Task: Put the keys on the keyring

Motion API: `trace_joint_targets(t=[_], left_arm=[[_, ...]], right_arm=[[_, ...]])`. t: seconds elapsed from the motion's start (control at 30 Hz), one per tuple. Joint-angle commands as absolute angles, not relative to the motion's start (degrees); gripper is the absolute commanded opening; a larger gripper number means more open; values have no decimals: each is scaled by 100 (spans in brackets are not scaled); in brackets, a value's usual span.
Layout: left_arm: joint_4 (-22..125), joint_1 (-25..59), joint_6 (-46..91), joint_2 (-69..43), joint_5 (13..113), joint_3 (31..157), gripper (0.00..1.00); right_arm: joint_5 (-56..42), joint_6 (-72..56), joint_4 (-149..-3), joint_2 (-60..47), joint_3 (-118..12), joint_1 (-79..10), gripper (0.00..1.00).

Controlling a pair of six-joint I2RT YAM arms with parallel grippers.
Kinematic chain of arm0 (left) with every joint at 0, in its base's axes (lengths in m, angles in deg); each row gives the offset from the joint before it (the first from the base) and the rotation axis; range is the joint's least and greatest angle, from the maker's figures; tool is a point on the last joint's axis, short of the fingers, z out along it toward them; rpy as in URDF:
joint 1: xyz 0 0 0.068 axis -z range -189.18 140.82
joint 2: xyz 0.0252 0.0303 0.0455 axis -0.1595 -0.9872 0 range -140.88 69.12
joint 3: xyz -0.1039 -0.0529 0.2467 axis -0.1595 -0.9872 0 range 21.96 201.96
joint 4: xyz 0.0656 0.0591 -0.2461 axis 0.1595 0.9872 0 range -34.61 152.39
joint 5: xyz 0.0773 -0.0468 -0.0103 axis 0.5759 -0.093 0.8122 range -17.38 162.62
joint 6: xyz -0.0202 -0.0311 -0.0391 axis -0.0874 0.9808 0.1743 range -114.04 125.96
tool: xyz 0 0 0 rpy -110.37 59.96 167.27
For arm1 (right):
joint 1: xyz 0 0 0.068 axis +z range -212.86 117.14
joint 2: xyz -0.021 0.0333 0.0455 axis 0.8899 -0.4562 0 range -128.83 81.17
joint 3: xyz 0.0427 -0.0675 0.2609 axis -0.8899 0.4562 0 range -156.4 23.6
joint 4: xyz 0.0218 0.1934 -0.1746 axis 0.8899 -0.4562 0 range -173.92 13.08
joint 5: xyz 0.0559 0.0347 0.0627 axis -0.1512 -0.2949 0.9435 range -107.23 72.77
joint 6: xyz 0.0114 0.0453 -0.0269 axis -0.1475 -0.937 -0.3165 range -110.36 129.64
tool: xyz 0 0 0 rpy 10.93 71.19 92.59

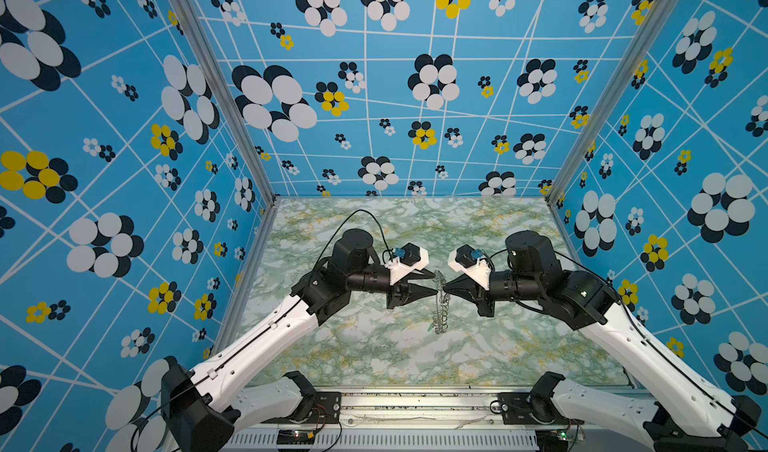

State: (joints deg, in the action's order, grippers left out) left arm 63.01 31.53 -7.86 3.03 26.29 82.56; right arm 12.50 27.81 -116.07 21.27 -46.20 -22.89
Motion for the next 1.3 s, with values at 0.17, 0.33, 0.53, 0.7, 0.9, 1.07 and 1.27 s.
trace_joint_targets(t=[0.17, 0.33, 0.53, 0.7, 0.9, 1.07, 1.27], left_arm=[[6051, 3108, -590, 171, 2499, 8227, 38], [6007, 3116, -553, 187, 2426, 8234, 26], [6073, 3168, -606, 192, 2440, 8245, 12], [6145, 3220, -672, 163, 2458, 8273, 3], [5979, 3224, -596, 171, 2445, 8245, 0], [5495, 3118, -332, 297, 2441, 8059, 0], [4875, 2996, 68, 344, 2237, 7903, 0]], right_arm=[[1618, 2585, -11092, 2175, -4522, -2322, 0], [1656, 2563, -11080, 2149, -4519, -2328, 0], [1708, 2559, -11088, 2132, -4570, -2321, 0], [1752, 2546, -11085, 2131, -4584, -2322, 0], [1778, 2503, -11080, 2113, -4548, -2322, 0], [1436, 2439, -11128, 2310, -4402, -2369, 32], [1206, 2329, -11167, 2577, -4223, -2479, 39]])
